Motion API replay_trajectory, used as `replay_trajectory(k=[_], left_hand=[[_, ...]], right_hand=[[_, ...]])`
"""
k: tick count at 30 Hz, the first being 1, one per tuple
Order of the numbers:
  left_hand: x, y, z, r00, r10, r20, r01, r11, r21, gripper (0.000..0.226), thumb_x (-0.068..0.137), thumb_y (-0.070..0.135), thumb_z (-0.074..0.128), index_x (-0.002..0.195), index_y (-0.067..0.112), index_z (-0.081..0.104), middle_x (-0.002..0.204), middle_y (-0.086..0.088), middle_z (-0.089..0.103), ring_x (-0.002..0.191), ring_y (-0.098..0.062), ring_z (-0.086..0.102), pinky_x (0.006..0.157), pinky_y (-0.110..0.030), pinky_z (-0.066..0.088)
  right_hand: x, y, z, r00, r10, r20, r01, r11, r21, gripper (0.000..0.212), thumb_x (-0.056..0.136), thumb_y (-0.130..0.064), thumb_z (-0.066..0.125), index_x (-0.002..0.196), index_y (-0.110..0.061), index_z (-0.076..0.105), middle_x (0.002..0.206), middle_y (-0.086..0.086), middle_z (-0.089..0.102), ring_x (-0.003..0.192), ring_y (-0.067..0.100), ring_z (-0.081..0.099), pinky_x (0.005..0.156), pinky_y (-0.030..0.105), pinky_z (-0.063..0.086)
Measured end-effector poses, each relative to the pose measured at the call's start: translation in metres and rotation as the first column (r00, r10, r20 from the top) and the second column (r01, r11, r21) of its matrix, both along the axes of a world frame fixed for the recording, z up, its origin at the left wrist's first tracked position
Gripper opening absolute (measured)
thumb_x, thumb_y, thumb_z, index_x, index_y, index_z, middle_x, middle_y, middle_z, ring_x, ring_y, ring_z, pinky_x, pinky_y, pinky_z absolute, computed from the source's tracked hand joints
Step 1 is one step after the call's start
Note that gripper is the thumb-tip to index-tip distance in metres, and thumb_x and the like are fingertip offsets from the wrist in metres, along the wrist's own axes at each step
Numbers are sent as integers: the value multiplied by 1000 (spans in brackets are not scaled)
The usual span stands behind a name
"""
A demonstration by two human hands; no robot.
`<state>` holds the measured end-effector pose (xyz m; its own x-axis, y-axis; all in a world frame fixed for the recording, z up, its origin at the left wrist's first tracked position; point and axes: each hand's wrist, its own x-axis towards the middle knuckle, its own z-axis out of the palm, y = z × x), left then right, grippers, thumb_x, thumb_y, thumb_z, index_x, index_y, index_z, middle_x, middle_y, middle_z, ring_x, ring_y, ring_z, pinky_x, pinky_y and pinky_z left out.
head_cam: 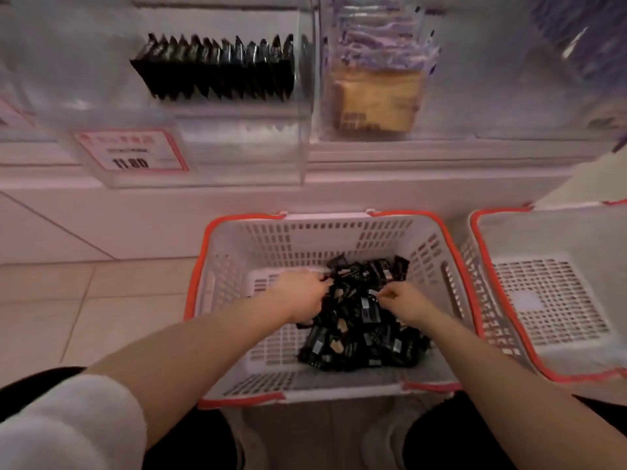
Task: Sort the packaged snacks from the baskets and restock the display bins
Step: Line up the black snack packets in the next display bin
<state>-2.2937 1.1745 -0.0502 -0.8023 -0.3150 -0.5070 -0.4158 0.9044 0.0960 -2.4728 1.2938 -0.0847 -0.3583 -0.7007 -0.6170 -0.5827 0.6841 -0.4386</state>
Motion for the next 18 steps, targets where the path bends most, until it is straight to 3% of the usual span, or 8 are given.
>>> replay_trajectory(k=[2,5,10,12,15,18], left_hand=[[0,12,-36,998,4,67,-6,1000,31,33,96,22,37,124,9,49,120,-12,51,108,-31,51,74,-40,46],[-1,30,-75,986,16,165,-34,994,108,29,96,24,38,118,9,51,118,-13,50,103,-31,52,70,-39,44],[-14,45,-115,940,234,249,-287,937,201,29,96,28,39,115,10,52,116,-11,53,103,-29,54,71,-35,42],[-21,48,-125,868,424,258,-481,848,225,31,95,35,40,111,10,51,113,-11,56,100,-28,57,69,-33,42],[-31,47,-135,664,711,233,-748,620,238,43,91,46,46,115,11,47,108,-10,60,94,-27,61,65,-32,45],[-41,43,-146,474,831,291,-866,380,325,53,90,48,50,122,6,44,107,-13,63,93,-29,63,66,-32,48]], right_hand=[[-4,12,-28,997,57,-56,-52,995,79,27,93,-12,45,99,7,64,107,25,65,103,35,59,82,37,46],[-5,27,-60,985,136,-108,-120,983,142,27,94,-13,44,113,-3,60,118,18,60,107,33,55,85,33,45],[-10,31,-92,943,182,-280,-167,983,76,53,94,-8,39,144,-8,23,143,12,33,128,29,38,96,41,43],[-16,24,-103,918,243,-312,-239,970,53,58,93,-2,38,147,-9,16,152,10,23,136,27,29,101,36,38],[-23,10,-119,895,331,-298,-321,944,84,56,98,-9,37,148,-11,13,157,9,13,144,24,14,112,34,26],[-24,2,-131,890,342,-301,-313,939,140,57,99,-20,41,148,-13,13,156,11,16,143,27,15,114,37,21]])
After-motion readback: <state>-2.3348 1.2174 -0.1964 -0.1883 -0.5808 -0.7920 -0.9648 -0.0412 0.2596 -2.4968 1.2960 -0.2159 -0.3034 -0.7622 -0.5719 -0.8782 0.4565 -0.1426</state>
